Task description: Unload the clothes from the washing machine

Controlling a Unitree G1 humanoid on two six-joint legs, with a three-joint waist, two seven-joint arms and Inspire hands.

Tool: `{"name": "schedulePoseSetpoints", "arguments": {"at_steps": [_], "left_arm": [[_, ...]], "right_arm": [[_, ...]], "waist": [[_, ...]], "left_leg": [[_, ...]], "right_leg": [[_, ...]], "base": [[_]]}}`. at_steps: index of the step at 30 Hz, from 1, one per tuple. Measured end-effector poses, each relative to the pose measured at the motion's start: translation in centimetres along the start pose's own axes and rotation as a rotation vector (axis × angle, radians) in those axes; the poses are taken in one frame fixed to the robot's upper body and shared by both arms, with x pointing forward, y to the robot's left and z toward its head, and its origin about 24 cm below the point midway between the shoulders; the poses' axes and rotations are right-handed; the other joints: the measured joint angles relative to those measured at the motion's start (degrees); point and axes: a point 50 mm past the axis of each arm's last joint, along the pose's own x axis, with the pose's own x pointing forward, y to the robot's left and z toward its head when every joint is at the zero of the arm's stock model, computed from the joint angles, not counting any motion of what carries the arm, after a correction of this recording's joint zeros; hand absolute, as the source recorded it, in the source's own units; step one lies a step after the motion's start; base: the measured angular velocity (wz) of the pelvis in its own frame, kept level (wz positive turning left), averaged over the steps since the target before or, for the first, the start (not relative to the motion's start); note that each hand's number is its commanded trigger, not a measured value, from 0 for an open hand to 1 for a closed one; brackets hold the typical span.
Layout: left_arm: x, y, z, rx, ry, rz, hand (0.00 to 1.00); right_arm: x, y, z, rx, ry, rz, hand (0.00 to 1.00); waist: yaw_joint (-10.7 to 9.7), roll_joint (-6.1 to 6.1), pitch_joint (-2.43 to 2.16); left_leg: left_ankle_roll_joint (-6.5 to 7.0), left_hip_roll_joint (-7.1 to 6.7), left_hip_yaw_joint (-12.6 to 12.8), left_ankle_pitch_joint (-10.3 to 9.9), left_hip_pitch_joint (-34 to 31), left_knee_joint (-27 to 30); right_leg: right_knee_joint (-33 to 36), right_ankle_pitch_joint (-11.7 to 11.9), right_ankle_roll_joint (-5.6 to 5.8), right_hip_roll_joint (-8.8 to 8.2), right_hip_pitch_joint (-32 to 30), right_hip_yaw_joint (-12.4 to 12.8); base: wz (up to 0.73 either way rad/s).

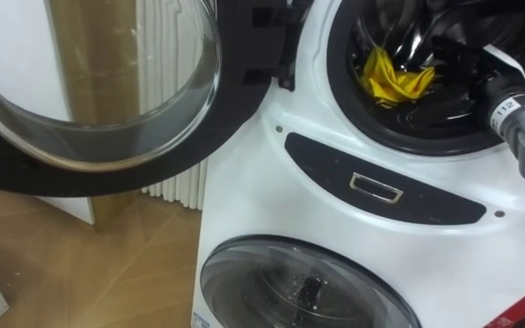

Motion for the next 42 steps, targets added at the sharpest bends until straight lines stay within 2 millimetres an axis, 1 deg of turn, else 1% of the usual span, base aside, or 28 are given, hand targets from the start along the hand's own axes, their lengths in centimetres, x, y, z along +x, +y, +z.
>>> {"name": "schedulePoseSetpoints", "arguments": {"at_steps": [1, 2, 3, 9, 12, 14, 16, 25, 27, 31, 32, 34, 35, 39, 40, 41, 42], "left_arm": [[0.0, 0.0, 0.0, 0.0, 0.003, -0.001, 0.0], [0.0, 0.0, -0.1, 0.002, 0.008, -0.001, 0.0], [0.0, 0.0, -0.1, 0.004, 0.015, -0.002, 0.0], [-0.1, -0.1, -0.7, 0.011, 0.032, -0.005, 0.0], [-0.1, -0.1, -1.0, 0.014, 0.04, -0.005, 0.0], [-0.1, -0.1, -1.0, 0.013, 0.04, -0.004, 0.0], [-0.1, 0.0, -0.9, 0.01, 0.037, -0.003, 0.0], [-0.1, -0.1, -0.5, 0.01, 0.026, 0.005, 0.0], [-0.1, -0.1, -0.3, 0.015, 0.019, 0.006, 0.0], [0.0, -0.1, 0.1, 0.015, 0.008, 0.005, 0.0], [0.0, -0.1, 0.2, 0.014, 0.005, 0.007, 0.0], [0.0, -0.1, 0.0, 0.016, 0.01, 0.001, 0.0], [0.0, -0.1, 0.0, 0.013, 0.01, -0.005, 0.0], [0.0, -0.1, 0.4, 0.003, 0.003, -0.007, 0.0], [0.0, -0.1, 0.5, 0.002, -0.001, -0.007, 0.0], [0.0, -0.2, 0.9, 0.007, -0.012, -0.008, 0.0], [0.0, -0.2, 1.0, 0.009, -0.016, -0.009, 0.0]], "right_arm": [[0.0, 0.0, -0.1, 0.016, 0.0, -0.004, 0.0], [0.0, 0.0, -0.1, 0.044, -0.003, -0.006, 0.0], [0.0, 0.0, -0.2, 0.07, 0.001, -0.007, 0.0], [0.0, -0.2, -0.7, 0.127, 0.012, -0.027, 0.0], [0.0, -0.3, -0.7, 0.143, 0.013, -0.034, 0.0], [0.0, -0.4, -0.7, 0.163, 0.009, -0.034, 0.0], [-0.1, -0.5, -0.7, 0.165, 0.008, -0.036, 0.0], [-0.1, -0.6, -0.8, 0.151, 0.015, -0.039, 0.0], [-0.1, -0.5, -0.9, 0.125, 0.022, -0.039, 0.0], [0.0, -0.5, -0.9, -0.083, 0.065, -0.054, 0.0], [0.0, -0.5, -0.8, -0.146, 0.071, -0.057, 0.0], [0.0, -0.4, -0.5, -0.216, 0.073, -0.075, 0.0], [0.0, -0.4, -0.3, -0.235, 0.068, -0.087, 0.0], [0.1, -0.1, -0.1, -0.306, 0.064, -0.096, 0.0], [0.1, 0.0, -0.1, -0.334, 0.069, -0.099, 0.0], [0.1, 0.1, -0.1, -0.343, 0.069, -0.099, 0.0], [0.2, 0.1, -0.1, -0.346, 0.07, -0.099, 0.0]], "waist": [[0.18, 0.14, 0.11], [0.18, -0.03, -0.01], [0.21, 0.09, 0.08], [0.5, 0.14, 0.12], [0.68, 0.37, 0.29], [0.85, 0.64, 0.48], [0.86, 0.7, 0.53], [0.69, 0.64, 0.49], [0.86, 0.66, 0.5], [1.58, 0.95, 0.7], [1.71, 0.88, 0.65], [1.9, 0.89, 0.65], [2.21, 0.75, 0.55], [2.9, 0.68, 0.51], [3.22, 0.6, 0.59], [3.59, 0.44, 0.89], [3.81, 0.46, 1.04]], "left_leg": [[0.0, 0.02, 0.05, 0.0, 0.0, 0.05], [0.0, 0.04, 0.05, 0.0, 0.0, 0.12], [0.0, 0.05, 0.07, 0.0, 0.08, 0.19], [0.0, 0.05, 0.0, 0.0, 0.21, 0.19], [0.0, 0.04, -0.1, 0.0, 0.5, 0.11], [0.0, 0.02, -0.11, 0.0, 0.79, -0.03], [0.0, 0.02, -0.15, -0.01, 0.77, -0.13], [0.05, 0.0, -0.17, 0.04, 1.01, -0.29], [0.07, -0.03, -0.12, 0.07, 1.06, -0.28], [0.08, -0.14, -0.19, 0.07, 0.91, -0.14], [0.08, -0.14, -0.2, 0.07, 0.75, -0.19], [0.08, -0.1, -0.2, 0.08, 0.66, -0.3], [0.08, -0.08, -0.14, 0.08, 0.79, -0.32], [0.08, -0.04, 0.16, 0.09, 1.28, -0.21], [0.08, -0.04, 0.21, 0.1, 1.63, -0.33], [0.06, -0.04, 0.13, 0.13, 1.97, -0.46], [0.06, -0.04, 0.11, 0.13, 2.0, -0.46]], "right_leg": [[0.01, 0.0, 0.0, 0.0, 0.0, 0.0], [-0.02, 0.0, 0.0, 0.0, 0.04, -0.05], [-0.04, 0.0, 0.0, -0.01, 0.16, -0.15], [-0.14, 0.0, -0.01, -0.03, 0.41, -0.25], [-0.2, 0.0, 0.0, -0.05, 0.71, -0.22], [-0.26, -0.04, 0.05, -0.06, 1.0, -0.23], [-0.23, -0.04, 0.06, -0.07, 1.0, -0.31], [-0.26, -0.08, 0.12, -0.09, 1.31, -0.39], [-0.18, -0.08, 0.12, -0.1, 1.27, -0.29], [-0.09, -0.13, 0.2, -0.25, 1.07, -0.39], [-0.05, -0.14, 0.21, -0.24, 0.89, -0.38], [-0.06, -0.17, 0.2, -0.13, 0.75, -0.3], [-0.04, -0.18, 0.18, -0.06, 0.76, -0.14], [-0.04, -0.18, 0.17, 0.01, 1.14, -0.05], [0.05, -0.18, 0.17, 0.07, 1.24, 0.4], [0.13, -0.18, 0.16, 0.13, 1.52, 0.7], [0.1, -0.18, 0.16, 0.17, 1.58, 0.88]], "base": [[0.0], [0.0], [0.0], [0.01], [0.01], [0.0], [0.0], [0.0], [0.0], [0.01], [0.0], [-0.03], [-0.06], [-0.05], [-0.08], [-0.06], [-0.03]]}}
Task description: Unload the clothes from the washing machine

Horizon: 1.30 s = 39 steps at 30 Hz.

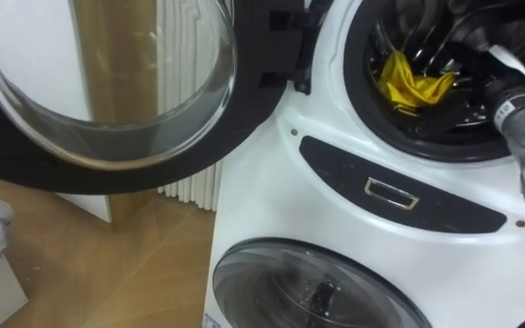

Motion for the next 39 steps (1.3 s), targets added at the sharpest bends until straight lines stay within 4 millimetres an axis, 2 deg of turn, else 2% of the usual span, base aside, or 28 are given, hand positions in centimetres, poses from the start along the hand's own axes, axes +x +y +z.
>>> {"name": "schedulePoseSetpoints", "arguments": {"at_steps": [6, 7, 8, 10, 22, 29, 39], "left_arm": [[0.0, -0.3, 0.7, 0.022, -0.023, -0.009, 0.0], [0.0, -0.3, 0.6, 0.023, -0.022, -0.009, 0.0], [0.0, -0.3, 0.6, 0.024, -0.019, -0.01, 0.0], [0.0, -0.4, 0.5, 0.027, -0.018, -0.012, 0.0], [-0.1, -0.7, 0.6, 0.028, -0.032, -0.03, 0.0], [0.0, -0.5, 1.2, 0.026, -0.048, -0.034, 0.0], [0.1, -0.1, 1.9, 0.023, -0.069, -0.024, 0.0]], "right_arm": [[0.1, 0.2, 0.0, -0.07, 0.008, -0.021, 0.0], [0.1, 0.2, 0.0, -0.094, 0.009, -0.029, 0.06], [0.0, 0.2, 0.1, -0.101, 0.007, -0.031, 0.59], [0.0, 0.2, 0.1, -0.11, 0.004, -0.031, 1.0], [0.1, 0.9, 0.1, -0.254, 0.014, -0.016, 1.0], [0.1, 0.9, 0.1, -0.237, 0.021, -0.013, 1.0], [0.1, 1.1, -0.1, -0.192, 0.026, 0.011, 1.0]], "waist": [[1.22, -0.57, 0.16], [1.74, -0.56, 0.17], [1.82, -0.56, 0.16], [1.9, -0.53, 0.18], [1.91, -0.64, 0.46], [1.47, -0.91, 0.35], [1.61, -0.73, 0.5]], "left_leg": [[-0.03, 0.0, -0.02, 0.01, -0.03, -0.07], [-0.03, 0.0, 0.01, 0.01, -0.03, -0.14], [-0.03, 0.03, -0.06, 0.01, -0.03, -0.18], [-0.03, 0.04, -0.07, 0.01, 0.0, -0.19], [-0.03, 0.04, -0.23, 0.01, -0.27, -0.25], [-0.03, 0.16, 0.02, 0.01, -0.03, -0.29], [-0.05, 0.39, 0.15, -0.01, 0.1, -0.43]], "right_leg": [[-0.16, 0.01, -0.01, 0.19, -0.02, 0.35], [-0.14, 0.01, -0.01, 0.21, -0.09, 0.36], [-0.14, 0.01, -0.02, 0.27, -0.11, 0.36], [-0.16, 0.02, -0.02, 0.34, -0.09, 0.3], [-0.31, 0.03, -0.03, 0.19, -0.24, 0.14], [-1.29, 0.05, 0.03, 0.37, 0.48, 0.0], [-1.21, 0.15, -0.14, 0.64, 0.44, 0.25]], "base": [[0.0], [0.0], [0.0], [0.0], [0.0], [0.0], [0.0]]}}
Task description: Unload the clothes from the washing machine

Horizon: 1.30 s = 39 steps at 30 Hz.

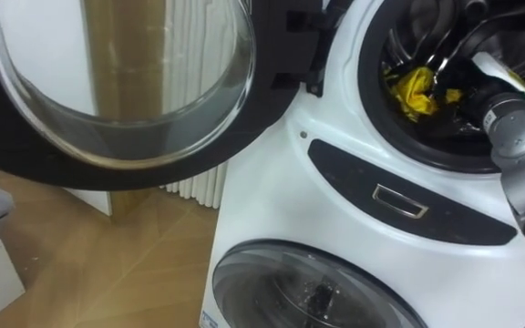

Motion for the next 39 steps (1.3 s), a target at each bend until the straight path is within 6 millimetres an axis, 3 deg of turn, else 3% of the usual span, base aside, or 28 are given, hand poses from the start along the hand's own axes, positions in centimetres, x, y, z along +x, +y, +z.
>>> {"name": "schedulePoseSetpoints", "arguments": {"at_steps": [6, 9, 10, 12, 14, 16, 19, 23, 26, 28, 31, 34, 39], "left_arm": [[0.0, 0.0, -0.1, 0.002, 0.0, -0.001, 0.0], [-0.1, -0.3, 0.1, 0.006, -0.006, -0.007, 0.0], [-0.1, -0.2, 0.2, 0.002, -0.01, -0.005, 0.0], [-0.2, 0.1, 1.1, -0.011, -0.045, 0.008, 0.0], [-0.2, 0.3, 2.8, -0.048, -0.102, 0.014, 0.0], [-0.3, 0.1, 3.3, -0.071, -0.134, 0.005, 0.0], [-0.4, -0.2, 2.5, -0.104, -0.148, 0.011, 0.0], [-0.9, -1.3, 0.0, -0.083, -0.092, 0.01, 0.0], [-0.9, -1.5, -0.8, -0.076, -0.066, 0.004, 0.0], [-0.9, -1.3, -0.8, -0.085, -0.066, 0.009, 0.0], [-1.0, -1.3, -1.6, -0.083, -0.05, 0.008, 0.0], [-1.2, -1.4, -2.4, -0.082, -0.037, 0.009, 0.0], [-1.3, -1.3, -3.6, -0.102, -0.009, 0.021, 0.0]], "right_arm": [[0.0, -0.1, -0.3, 0.162, -0.006, -0.005, 1.0], [-0.3, -0.6, 2.0, 0.183, -0.1, -0.018, 1.0], [-0.8, -0.8, 3.7, 0.175, -0.172, -0.028, 1.0], [-2.6, -0.9, 6.2, 0.17, -0.317, -0.066, 1.0], [-6.6, 0.1, 8.7, 0.19, -0.533, -0.095, 1.0], [-9.5, 1.2, 9.6, 0.222, -0.649, -0.087, 1.0], [-12.3, 2.7, 9.0, 0.291, -0.711, -0.031, 1.0], [-14.1, 4.2, 8.4, 0.387, -0.728, 0.059, 1.0], [-14.2, 3.9, 8.3, 0.385, -0.735, 0.066, 1.0], [-14.5, 3.1, 8.3, 0.384, -0.747, 0.041, 1.0], [-15.3, 2.0, 7.8, 0.404, -0.774, -0.004, 1.0], [-16.6, 1.6, 6.4, 0.415, -0.772, -0.024, 1.0], [-17.0, 1.5, 3.9, 0.457, -0.691, -0.05, 1.0]], "waist": [[-0.22, 0.37, 0.01], [-0.99, 0.88, -0.37], [-1.91, 1.25, -0.46], [-2.81, 1.76, -0.54], [-4.16, 2.99, -0.75], [-4.47, 4.04, -0.69], [-5.46, 4.89, -0.76], [-9.39, 4.8, -0.72], [-10.77, 4.7, -0.63], [-11.19, 4.25, -0.91], [-11.85, 4.17, -0.88], [-11.96, 4.51, -0.82], [-13.72, 4.72, -0.65]], "left_leg": [[-0.28, 0.21, 0.15, -0.18, -0.07, -0.21], [-0.28, 0.34, 1.79, -0.18, -0.82, -0.15], [-0.28, 0.35, 2.41, -0.17, -1.48, 0.18], [-0.29, 0.45, 3.21, -0.15, -1.9, 0.32], [-0.29, 0.5, 3.46, -0.15, -1.7, 0.26], [-0.29, 0.63, 4.81, -0.15, -0.92, -0.12], [-0.29, 0.79, 6.97, -0.15, 1.06, -0.82], [-0.29, 0.75, 8.68, -0.16, 1.69, -1.17], [-0.3, 0.69, 9.23, -0.18, 1.37, -1.17], [-0.39, 0.7, 9.41, -0.33, 0.59, -1.24], [-0.4, 0.74, 9.68, -0.46, 0.1, -1.17], [-0.38, 0.8, 10.51, -0.52, 0.66, -1.19], [-0.39, 0.78, 13.19, -0.83, 0.92, -1.19]], "right_leg": [[0.0, 0.07, -0.11, 0.25, -0.21, 0.05], [1.09, 0.09, -0.18, 0.24, -1.97, 1.01], [1.3, 0.17, -0.3, 0.26, -2.92, 1.53], [1.35, 0.29, -0.5, 0.41, -3.72, 2.11], [1.13, 0.3, -0.51, 0.62, -3.68, 2.95], [1.13, 0.3, -0.5, 0.95, -3.27, 4.32], [1.23, 0.29, -0.5, 1.55, -2.49, 6.58], [2.11, 0.32, -0.52, 1.8, -3.04, 8.12], [2.34, 0.62, -0.53, 1.89, -3.75, 8.61], [2.62, 0.65, -0.54, 2.15, -5.04, 9.43], [2.87, 1.28, -0.55, 2.21, -5.43, 9.65], [3.02, 1.39, -0.62, 2.29, -5.29, 9.93], [4.04, 1.55, -0.56, 3.02, -6.39, 12.74]], "base": [[-0.01], [-0.25], [-0.29], [-0.19], [-0.16], [-0.34], [-0.42], [-0.23], [-0.06], [-0.06], [-0.06], [-0.13], [-0.26]]}}
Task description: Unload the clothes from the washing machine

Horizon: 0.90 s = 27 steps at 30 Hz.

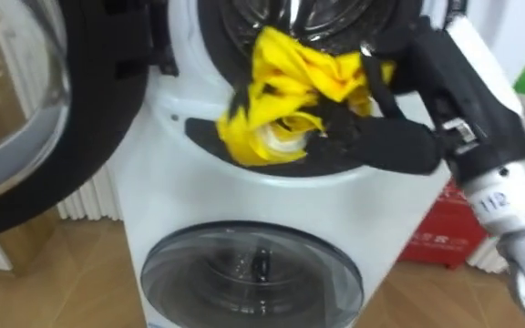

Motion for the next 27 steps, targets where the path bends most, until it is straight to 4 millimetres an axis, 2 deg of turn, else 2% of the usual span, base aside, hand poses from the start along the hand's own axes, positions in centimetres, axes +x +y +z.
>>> {"name": "schedulePoseSetpoints", "arguments": {"at_steps": [3, 6, 9, 10, 12, 15, 17, 19, 22, 24, 25, 26, 27], "left_arm": [[0.0, 0.1, -0.4, 0.0, 0.011, 0.001, 0.0], [0.0, 0.1, -0.8, 0.007, 0.03, 0.001, 0.0], [0.1, 0.2, -0.7, 0.012, 0.03, 0.002, 0.0], [0.2, 0.4, -0.5, 0.02, 0.024, 0.004, 0.0], [0.5, 0.6, 0.5, 0.04, -0.007, 0.009, 0.0], [0.8, 0.8, 1.6, 0.034, -0.032, 0.011, 0.0], [0.9, 1.0, 2.3, 0.029, -0.055, 0.016, 0.0], [1.0, 1.3, 2.6, 0.029, -0.065, 0.023, 0.0], [1.4, 1.9, 4.2, 0.029, -0.103, 0.036, 0.0], [1.6, 2.0, 5.2, 0.021, -0.128, 0.04, 0.0], [1.6, 1.9, 5.7, 0.024, -0.139, 0.035, 0.0], [1.6, 1.6, 6.3, 0.039, -0.154, 0.017, 0.0], [1.6, 1.4, 6.6, 0.06, -0.165, 0.004, 0.0]], "right_arm": [[-1.1, -0.7, -0.7, -0.016, 0.048, -0.026, 1.0], [-2.6, -0.8, -2.0, -0.003, 0.131, -0.052, 1.0], [-3.4, -0.7, -2.7, 0.007, 0.175, -0.064, 1.0], [-3.8, -0.7, -3.3, 0.012, 0.204, -0.069, 1.0], [-4.3, -0.7, -4.5, 0.042, 0.259, -0.084, 1.0], [-5.0, -1.4, -5.0, 0.049, 0.291, -0.108, 1.0], [-6.1, -2.2, -5.3, 0.043, 0.326, -0.155, 1.0], [-6.8, -2.2, -5.7, 0.048, 0.357, -0.16, 1.0], [-7.7, -2.1, -7.4, 0.139, 0.422, -0.177, 1.0], [-8.8, -1.7, -8.5, 0.174, 0.484, -0.199, 1.0], [-9.5, -1.2, -9.2, 0.202, 0.517, -0.208, 1.0], [-10.1, -0.9, -9.8, 0.219, 0.554, -0.21, 1.0], [-10.4, 0.0, -10.5, 0.241, 0.59, -0.199, 1.0]], "waist": [[-0.92, 0.05, 0.02], [-3.18, 0.23, 0.13], [-4.38, 0.45, 0.44], [-4.53, 0.48, 0.43], [-5.57, 0.46, 0.5], [-7.65, 0.8, 0.63], [-8.84, 1.09, 0.48], [-9.13, 1.18, 0.49], [-10.5, 1.48, 0.59], [-9.89, 1.5, 0.43], [-9.09, 1.74, 0.43], [-9.14, 2.02, 0.36], [-8.97, 1.89, 0.32]], "left_leg": [[-0.03, 0.19, 1.75, -0.24, -0.04, 0.0], [0.01, 0.21, 3.66, -0.5, 0.05, 0.04], [0.07, 0.22, 5.37, -0.7, 0.06, 0.14], [0.15, 0.21, 6.56, -0.8, 0.08, 0.17], [0.36, 0.18, 8.72, -1.28, -0.56, 0.52], [0.75, 0.11, 9.79, -1.52, -1.47, 0.79], [1.12, -0.21, 11.75, -1.84, -1.91, 1.37], [1.19, -0.19, 13.78, -1.89, -1.9, 1.37], [1.54, 0.26, 15.31, -2.34, -2.21, 0.94], [1.5, 0.77, 16.95, -2.61, -1.98, 1.01], [1.37, 1.17, 18.44, -2.9, -1.85, 1.29], [1.17, 1.12, 18.67, -3.2, -1.72, 1.58], [0.94, 0.87, 18.59, -3.49, -1.8, 2.81]], "right_leg": [[-0.08, 0.55, -0.13, 0.31, -0.56, 0.66], [0.19, 0.88, 0.01, 0.9, -1.23, 2.61], [0.12, 1.4, 0.16, 1.48, -1.71, 4.43], [0.14, 1.71, 0.27, 1.89, -2.08, 5.74], [0.7, 2.26, 0.46, 2.31, -3.59, 7.5], [0.98, 2.62, 0.94, 2.29, -4.79, 8.44], [0.87, 3.22, 1.34, 2.68, -5.52, 10.18], [0.69, 3.91, 1.6, 3.34, -5.96, 12.36], [-1.06, 5.32, 1.99, 3.6, -5.87, 13.06], [-0.69, 5.34, 1.82, 3.5, -5.95, 10.34], [2.82, 3.12, 1.12, 2.49, -6.94, 5.46], [5.92, -0.37, 1.59, 0.55, -7.0, 2.83], [6.13, -1.31, 1.33, 0.23, -6.93, 3.29]], "base": [[-0.34], [-0.32], [-0.35], [-0.52], [-0.55], [-0.25], [-0.4], [-0.57], [-0.3], [-0.25], [-0.25], [-0.16], [-0.04]]}}
